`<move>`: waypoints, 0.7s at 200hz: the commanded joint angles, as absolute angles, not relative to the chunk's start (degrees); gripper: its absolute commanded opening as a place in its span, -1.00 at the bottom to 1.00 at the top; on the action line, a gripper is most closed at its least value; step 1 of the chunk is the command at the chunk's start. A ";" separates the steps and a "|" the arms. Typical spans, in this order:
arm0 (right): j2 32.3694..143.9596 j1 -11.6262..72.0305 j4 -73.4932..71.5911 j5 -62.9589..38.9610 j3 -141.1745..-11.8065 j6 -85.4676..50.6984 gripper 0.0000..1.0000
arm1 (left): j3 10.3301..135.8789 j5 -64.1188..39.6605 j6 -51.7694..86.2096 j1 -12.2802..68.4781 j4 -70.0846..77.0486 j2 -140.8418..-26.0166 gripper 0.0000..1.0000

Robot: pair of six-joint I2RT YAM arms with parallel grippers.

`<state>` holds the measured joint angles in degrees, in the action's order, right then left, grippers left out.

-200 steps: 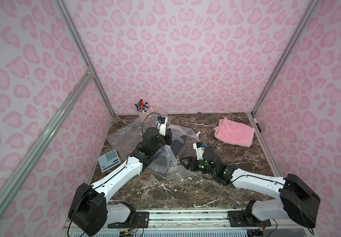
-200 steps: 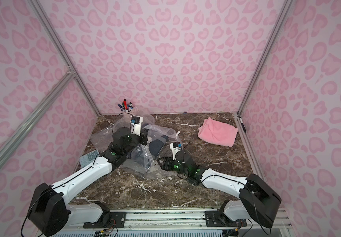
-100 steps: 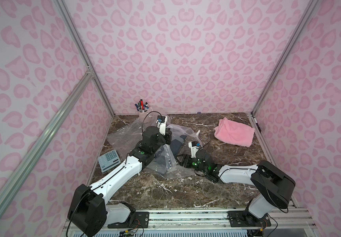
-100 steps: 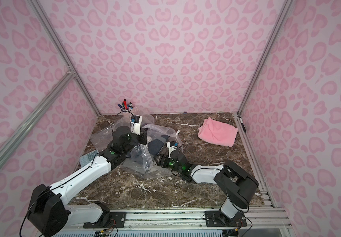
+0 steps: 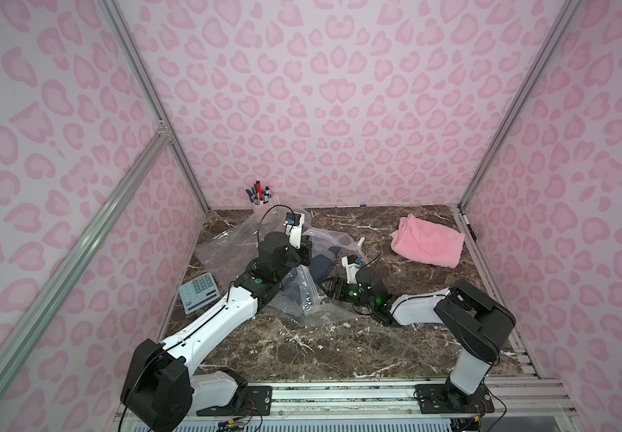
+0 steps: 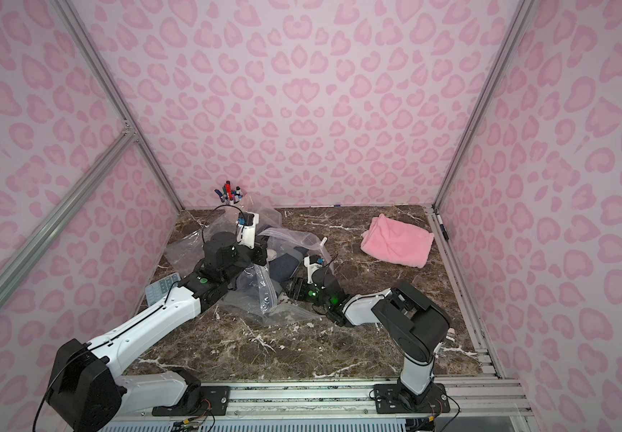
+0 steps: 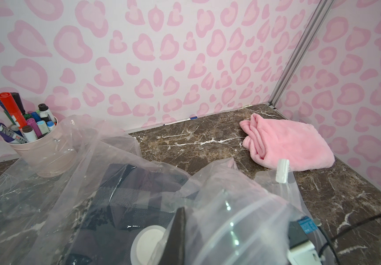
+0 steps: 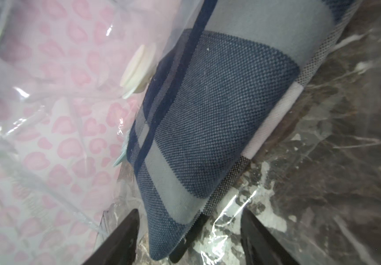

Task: Take the blanket out of the vacuum bag
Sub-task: Take out the blanket from the vacuum bag.

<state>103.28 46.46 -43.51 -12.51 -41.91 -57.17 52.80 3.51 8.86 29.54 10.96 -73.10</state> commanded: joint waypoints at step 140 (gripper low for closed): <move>112.77 44.03 -45.04 -19.89 -52.95 -56.16 0.42 | 52.51 3.42 8.57 29.47 11.07 -73.52 -0.92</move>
